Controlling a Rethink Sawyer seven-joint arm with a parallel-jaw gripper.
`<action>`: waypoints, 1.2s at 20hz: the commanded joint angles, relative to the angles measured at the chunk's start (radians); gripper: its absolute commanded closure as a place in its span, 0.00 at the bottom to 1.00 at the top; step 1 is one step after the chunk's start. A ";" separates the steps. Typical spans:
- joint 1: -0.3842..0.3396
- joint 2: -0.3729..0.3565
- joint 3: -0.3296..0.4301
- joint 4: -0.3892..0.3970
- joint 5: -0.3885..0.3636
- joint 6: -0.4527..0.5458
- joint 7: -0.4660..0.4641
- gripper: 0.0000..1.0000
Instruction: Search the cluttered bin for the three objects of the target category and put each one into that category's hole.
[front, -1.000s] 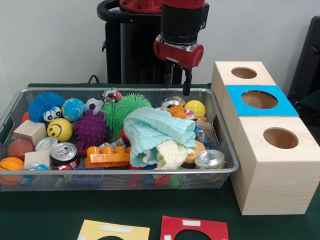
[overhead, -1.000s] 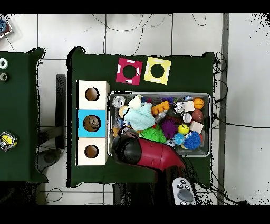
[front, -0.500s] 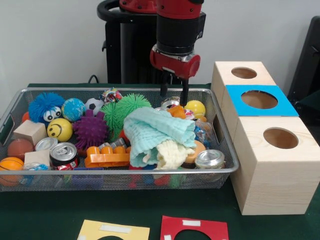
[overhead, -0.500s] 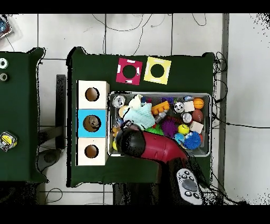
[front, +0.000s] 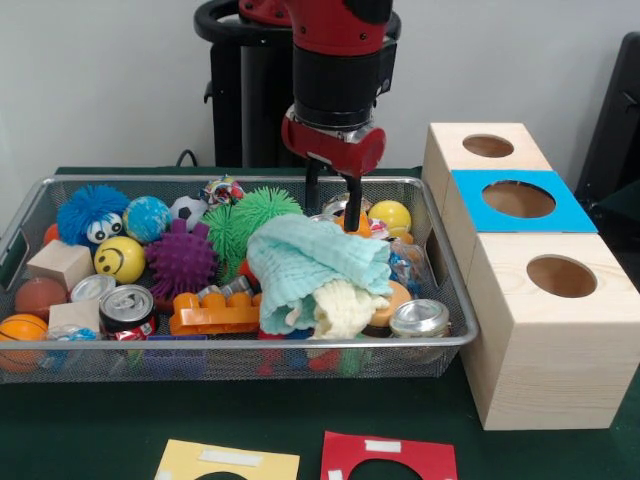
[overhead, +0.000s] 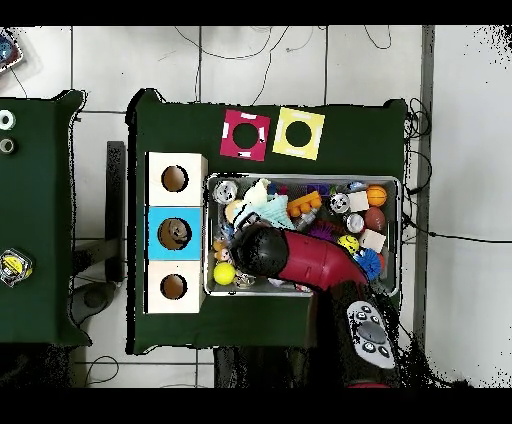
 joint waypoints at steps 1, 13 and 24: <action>-0.033 0.079 0.118 -0.145 -0.016 0.126 -0.049 0.00; -0.102 -0.279 0.049 0.173 0.000 0.269 -0.062 0.00; -0.247 -0.387 0.105 0.279 -0.039 0.280 -0.188 0.00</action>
